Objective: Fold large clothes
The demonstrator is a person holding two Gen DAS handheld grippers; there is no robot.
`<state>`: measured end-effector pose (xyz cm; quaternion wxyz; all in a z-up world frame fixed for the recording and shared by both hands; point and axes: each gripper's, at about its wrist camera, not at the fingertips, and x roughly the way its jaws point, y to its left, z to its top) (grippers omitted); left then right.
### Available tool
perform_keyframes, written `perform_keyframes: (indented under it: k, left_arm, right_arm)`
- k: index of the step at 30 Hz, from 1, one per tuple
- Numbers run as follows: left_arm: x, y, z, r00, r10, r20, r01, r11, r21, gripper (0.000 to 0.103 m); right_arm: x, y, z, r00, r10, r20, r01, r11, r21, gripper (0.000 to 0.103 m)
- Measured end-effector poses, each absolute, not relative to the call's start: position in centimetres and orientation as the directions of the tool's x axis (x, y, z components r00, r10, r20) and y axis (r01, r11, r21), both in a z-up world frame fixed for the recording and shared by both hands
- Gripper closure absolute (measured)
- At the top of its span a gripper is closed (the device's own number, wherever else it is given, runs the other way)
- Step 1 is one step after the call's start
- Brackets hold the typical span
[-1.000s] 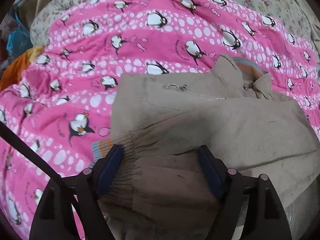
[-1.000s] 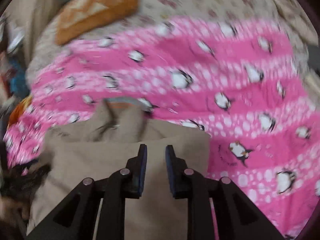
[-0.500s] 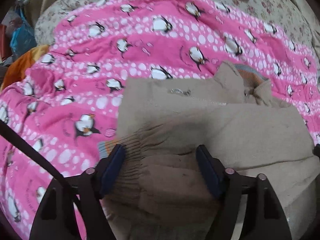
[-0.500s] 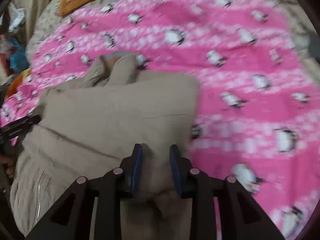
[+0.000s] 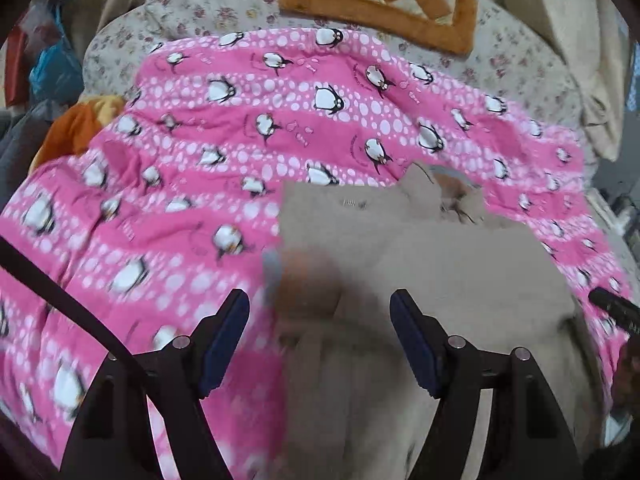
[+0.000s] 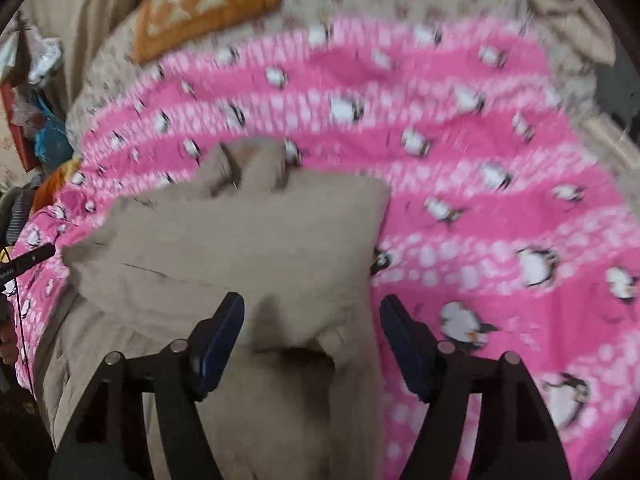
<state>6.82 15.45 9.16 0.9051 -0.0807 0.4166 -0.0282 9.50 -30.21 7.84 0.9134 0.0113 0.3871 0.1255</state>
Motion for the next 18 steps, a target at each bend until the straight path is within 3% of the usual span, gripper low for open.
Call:
perform_keyframes:
  k: [3,6,11,15,18]
  left_arm:
    - [2.5,17.5,8.7,0.628,-0.116,-0.769,-0.026,0.985,-0.17,0.048]
    - [-3.0,19.1,8.7,0.674,-0.105,-0.732,-0.055,0.98,-0.191,0.048]
    - [-10.5,17.6,5.7,0.664,-0.148,-0.733,-0.052,0.969,-0.242,0.048]
    - [-13.8,15.6,1.3,0.57,-0.092,-0.817,-0.109,0.976,-0.186,0.049]
    - [-13.8,16.1,0.2,0.533,-0.13,-0.836,-0.158,0.955,-0.25,0.051]
  right_arm:
    - [4.8,-32.6,8.8,0.682,0.26,-0.683,-0.195,0.965,0.173,0.028]
    - [-0.8,-34.3,8.5,0.682,0.294,-0.669,-0.191,0.955,0.225,0.027]
    - [-10.1,-35.4,4.6,0.635,0.286,-0.718,-0.13,0.955,0.266,0.021]
    - [-14.2,-35.4,1.2,0.566,0.249,-0.786,-0.045,0.961,0.272,0.021]
    - [-15.2,-35.2,0.1,0.543,0.267,-0.796,-0.041,0.955,0.293,0.021]
